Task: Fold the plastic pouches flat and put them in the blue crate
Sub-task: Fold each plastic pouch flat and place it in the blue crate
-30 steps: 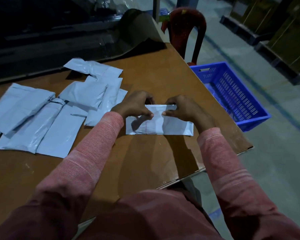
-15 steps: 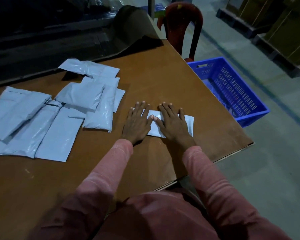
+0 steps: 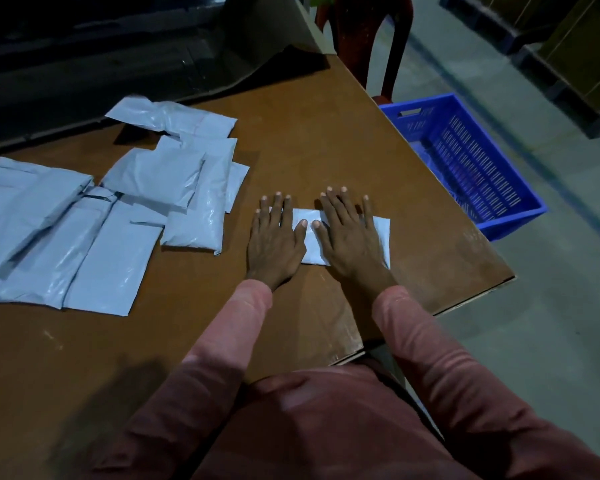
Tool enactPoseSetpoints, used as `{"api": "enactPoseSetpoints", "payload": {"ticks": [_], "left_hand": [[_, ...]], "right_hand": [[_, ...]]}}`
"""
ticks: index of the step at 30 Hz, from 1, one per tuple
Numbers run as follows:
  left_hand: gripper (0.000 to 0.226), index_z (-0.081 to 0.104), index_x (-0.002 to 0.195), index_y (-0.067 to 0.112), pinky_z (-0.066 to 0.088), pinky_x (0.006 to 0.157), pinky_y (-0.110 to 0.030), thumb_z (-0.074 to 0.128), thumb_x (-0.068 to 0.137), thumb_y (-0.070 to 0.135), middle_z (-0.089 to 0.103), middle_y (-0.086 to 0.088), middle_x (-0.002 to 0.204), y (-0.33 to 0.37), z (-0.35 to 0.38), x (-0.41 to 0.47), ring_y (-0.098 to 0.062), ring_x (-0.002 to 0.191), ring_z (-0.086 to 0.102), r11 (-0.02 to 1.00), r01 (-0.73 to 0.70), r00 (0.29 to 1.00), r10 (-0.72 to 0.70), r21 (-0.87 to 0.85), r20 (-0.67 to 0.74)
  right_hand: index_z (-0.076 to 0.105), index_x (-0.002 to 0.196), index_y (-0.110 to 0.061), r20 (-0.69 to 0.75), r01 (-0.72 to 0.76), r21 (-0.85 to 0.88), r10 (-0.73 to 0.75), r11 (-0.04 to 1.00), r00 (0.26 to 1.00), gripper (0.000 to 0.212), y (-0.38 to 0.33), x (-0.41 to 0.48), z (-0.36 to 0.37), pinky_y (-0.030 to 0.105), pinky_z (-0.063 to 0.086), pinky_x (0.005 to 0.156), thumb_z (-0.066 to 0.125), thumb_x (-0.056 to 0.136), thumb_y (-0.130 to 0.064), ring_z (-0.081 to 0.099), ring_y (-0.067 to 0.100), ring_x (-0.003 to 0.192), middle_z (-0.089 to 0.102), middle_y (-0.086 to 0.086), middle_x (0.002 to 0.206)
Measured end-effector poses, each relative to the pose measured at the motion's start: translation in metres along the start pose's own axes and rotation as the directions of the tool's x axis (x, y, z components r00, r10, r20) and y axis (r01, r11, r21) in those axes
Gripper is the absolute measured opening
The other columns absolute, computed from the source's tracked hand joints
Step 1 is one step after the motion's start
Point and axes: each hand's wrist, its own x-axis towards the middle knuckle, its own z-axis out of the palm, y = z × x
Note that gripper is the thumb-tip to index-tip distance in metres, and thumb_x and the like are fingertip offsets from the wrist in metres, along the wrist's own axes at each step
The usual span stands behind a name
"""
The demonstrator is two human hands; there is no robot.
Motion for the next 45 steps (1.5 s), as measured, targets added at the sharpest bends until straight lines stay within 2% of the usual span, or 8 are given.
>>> {"api": "enactPoseSetpoints", "payload": {"ticks": [3,9,22,28,33,38,42,45], "left_hand": [[0.066,0.011,0.164,0.01,-0.002,0.129,-0.039,0.013,0.109,0.047,0.004,-0.008,0.172,0.001,-0.005,-0.021,-0.024,0.159,-0.003,0.988,0.086,0.996,-0.09,-0.128,-0.024],[0.057,0.016,0.163,0.009,0.003,0.13,-0.038,0.021,0.111,0.029,0.011,-0.009,0.171,-0.012,0.0,-0.054,-0.019,0.159,-0.002,0.984,-0.107,0.99,0.093,-0.145,-0.102],[0.055,0.02,0.162,0.003,0.012,0.13,-0.04,0.022,0.111,0.025,0.014,-0.011,0.171,-0.01,-0.007,-0.092,-0.019,0.159,0.005,0.98,-0.144,0.987,0.132,-0.136,-0.09],[0.058,0.019,0.162,0.005,0.015,0.129,-0.039,0.014,0.11,0.028,0.012,-0.01,0.172,-0.007,-0.001,-0.1,-0.02,0.16,0.004,0.989,-0.135,0.99,0.133,-0.066,-0.036],[0.051,0.04,0.154,0.0,0.02,0.128,-0.042,0.03,0.109,0.021,0.035,-0.016,0.163,0.017,-0.01,-0.098,-0.026,0.156,0.024,0.97,-0.24,0.963,0.233,-0.043,-0.135],[0.052,0.046,0.15,-0.001,0.024,0.126,-0.043,0.029,0.109,0.026,0.043,-0.018,0.158,0.02,-0.001,-0.096,-0.03,0.152,0.032,0.963,-0.268,0.959,0.27,0.038,-0.09],[0.054,0.057,0.141,-0.001,0.033,0.121,-0.048,0.031,0.105,0.031,0.05,-0.021,0.151,0.031,-0.013,-0.087,-0.037,0.146,0.041,0.964,-0.265,0.954,0.261,-0.002,-0.144],[0.056,0.057,0.141,-0.001,0.031,0.123,-0.049,0.032,0.105,0.034,0.048,-0.02,0.154,0.042,-0.014,-0.073,-0.037,0.147,0.04,0.954,-0.301,0.945,0.299,0.009,-0.13]], "right_hand": [[0.036,0.155,-0.01,-0.048,0.095,0.108,-0.091,0.99,0.995,0.054,-0.022,-0.013,-0.005,0.049,0.012,0.126,0.025,0.109,-0.036,0.014,0.021,0.156,0.029,0.005,0.165],[0.048,0.147,-0.001,0.063,0.117,0.278,-0.14,0.953,0.988,0.053,-0.051,-0.016,0.01,0.046,0.031,0.121,0.032,0.101,-0.022,0.032,0.034,0.149,0.047,0.018,0.152],[0.051,0.141,0.006,0.003,0.163,0.302,-0.172,0.939,0.985,0.052,-0.051,-0.062,-0.006,0.047,0.03,0.121,0.035,0.095,-0.011,0.037,0.041,0.145,0.048,0.024,0.149],[0.052,0.141,0.007,0.104,0.113,0.349,-0.159,0.93,0.982,0.051,-0.048,-0.065,-0.011,0.055,0.035,0.116,0.043,0.092,-0.005,0.038,0.04,0.144,0.047,0.026,0.149],[0.061,0.132,0.003,-0.031,0.023,0.286,-0.015,0.958,0.999,0.046,-0.042,-0.075,-0.034,0.047,0.041,0.114,0.037,0.097,-0.014,0.046,0.039,0.139,0.059,0.022,0.139],[0.061,0.131,-0.002,-0.002,-0.049,0.216,0.05,0.975,0.999,0.036,-0.023,-0.092,-0.026,0.05,0.044,0.11,0.044,0.103,-0.015,0.047,0.036,0.139,0.06,0.016,0.139],[0.071,0.108,-0.008,-0.189,-0.055,0.274,0.11,0.96,0.976,0.021,-0.015,-0.086,-0.039,0.041,0.054,0.083,0.054,0.1,-0.018,0.064,0.03,0.102,0.069,0.009,0.108],[0.073,0.11,-0.005,-0.233,-0.058,0.231,0.113,0.971,0.966,0.021,-0.006,-0.082,-0.037,0.042,0.052,0.087,0.059,0.1,-0.016,0.061,0.031,0.103,0.069,0.012,0.11]]}}
